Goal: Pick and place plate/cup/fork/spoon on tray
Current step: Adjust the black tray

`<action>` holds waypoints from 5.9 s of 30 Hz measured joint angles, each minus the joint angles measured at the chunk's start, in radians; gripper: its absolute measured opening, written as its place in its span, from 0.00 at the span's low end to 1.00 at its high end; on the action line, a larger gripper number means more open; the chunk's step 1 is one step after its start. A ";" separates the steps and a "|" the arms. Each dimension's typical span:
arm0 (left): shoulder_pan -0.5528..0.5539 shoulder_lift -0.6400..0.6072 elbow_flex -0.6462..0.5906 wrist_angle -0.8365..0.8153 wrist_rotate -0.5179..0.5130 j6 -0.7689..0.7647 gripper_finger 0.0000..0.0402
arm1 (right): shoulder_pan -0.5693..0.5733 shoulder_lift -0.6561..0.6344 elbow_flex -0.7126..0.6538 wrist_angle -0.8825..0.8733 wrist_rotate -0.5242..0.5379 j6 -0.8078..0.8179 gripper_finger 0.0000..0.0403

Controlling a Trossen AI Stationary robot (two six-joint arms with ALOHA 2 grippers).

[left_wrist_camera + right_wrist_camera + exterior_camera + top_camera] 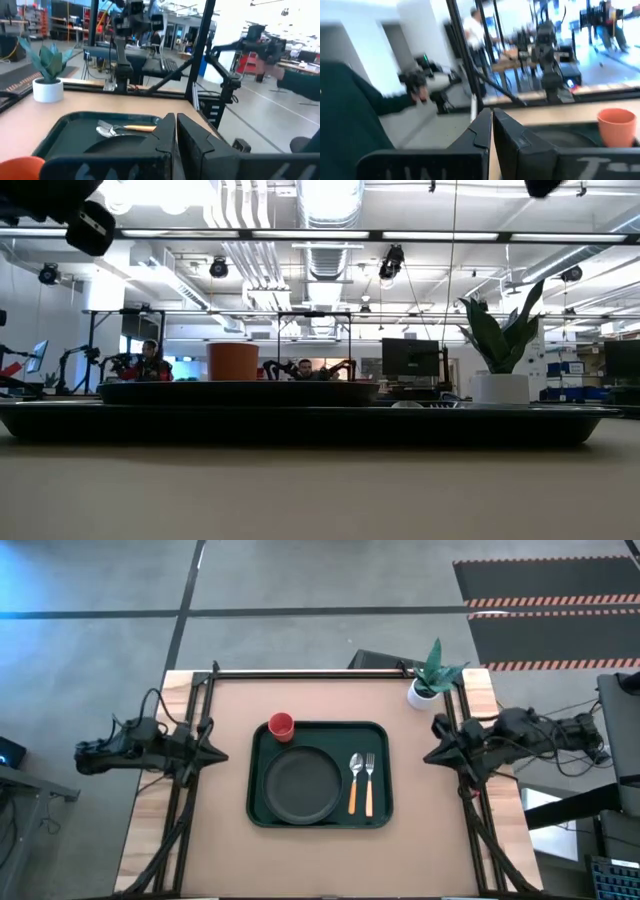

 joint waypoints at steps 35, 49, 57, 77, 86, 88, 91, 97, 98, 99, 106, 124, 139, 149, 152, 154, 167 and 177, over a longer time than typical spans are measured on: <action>0.000 0.036 -0.361 0.467 -0.001 -0.031 0.00 | 0.000 -0.334 -0.573 0.166 0.000 0.083 0.02; 0.000 0.049 -0.362 0.480 -0.001 -0.019 0.00 | 0.000 -0.321 -0.566 0.125 0.091 -0.118 0.02; 0.000 0.049 -0.363 0.479 -0.002 0.026 0.00 | -0.001 -0.323 -0.566 0.117 0.392 -0.328 0.02; -0.001 0.042 -0.364 0.428 0.115 0.077 0.00 | 0.000 -0.341 -0.559 0.044 0.198 -0.363 0.02; 0.002 0.021 -0.364 0.420 0.094 0.147 0.00 | -0.003 -0.368 -0.497 -0.125 0.276 -0.381 0.02; 0.002 0.021 -0.364 0.418 0.078 0.161 0.00 | -0.003 -0.368 -0.491 -0.147 0.303 -0.373 0.02; 0.003 0.023 -0.364 0.408 0.032 0.162 0.00 | -0.003 -0.368 -0.491 -0.144 0.316 -0.377 0.02; 0.003 0.023 -0.364 0.404 0.010 0.163 0.00 | -0.003 -0.368 -0.492 -0.145 0.315 -0.366 0.02; 0.003 0.024 -0.364 0.404 0.010 0.163 0.00 | -0.003 -0.368 -0.492 -0.145 0.315 -0.366 0.02; 0.003 0.025 -0.364 0.404 0.010 0.162 0.00 | -0.003 -0.368 -0.492 -0.145 0.315 -0.363 0.02; 0.003 0.026 -0.364 0.403 0.011 0.152 0.00 | -0.003 -0.367 -0.492 -0.161 0.315 -0.336 0.02; 0.003 0.042 -0.364 0.402 0.013 0.150 0.00 | -0.003 -0.368 -0.492 -0.201 0.040 -0.229 0.02; 0.002 0.066 -0.364 0.402 0.014 0.150 0.00 | -0.003 -0.366 -0.490 -0.227 0.166 -0.259 0.02; 0.003 0.069 -0.364 0.401 0.012 0.150 0.00 | -0.003 -0.368 -0.491 -0.224 0.288 -0.306 0.02; 0.003 0.068 -0.364 0.399 -0.001 0.153 0.00 | -0.003 -0.368 -0.491 -0.220 0.292 -0.330 0.02; 0.003 0.066 -0.364 0.399 -0.007 0.153 0.00 | -0.003 -0.368 -0.483 -0.244 0.303 -0.328 0.02; 0.061 0.012 -0.364 0.392 -0.081 0.231 0.00 | -0.003 -0.368 -0.448 -0.274 0.470 -0.322 0.02; 0.071 0.003 -0.364 0.402 -0.008 0.204 0.00 | -0.003 -0.369 -0.510 -0.124 0.330 -0.291 0.02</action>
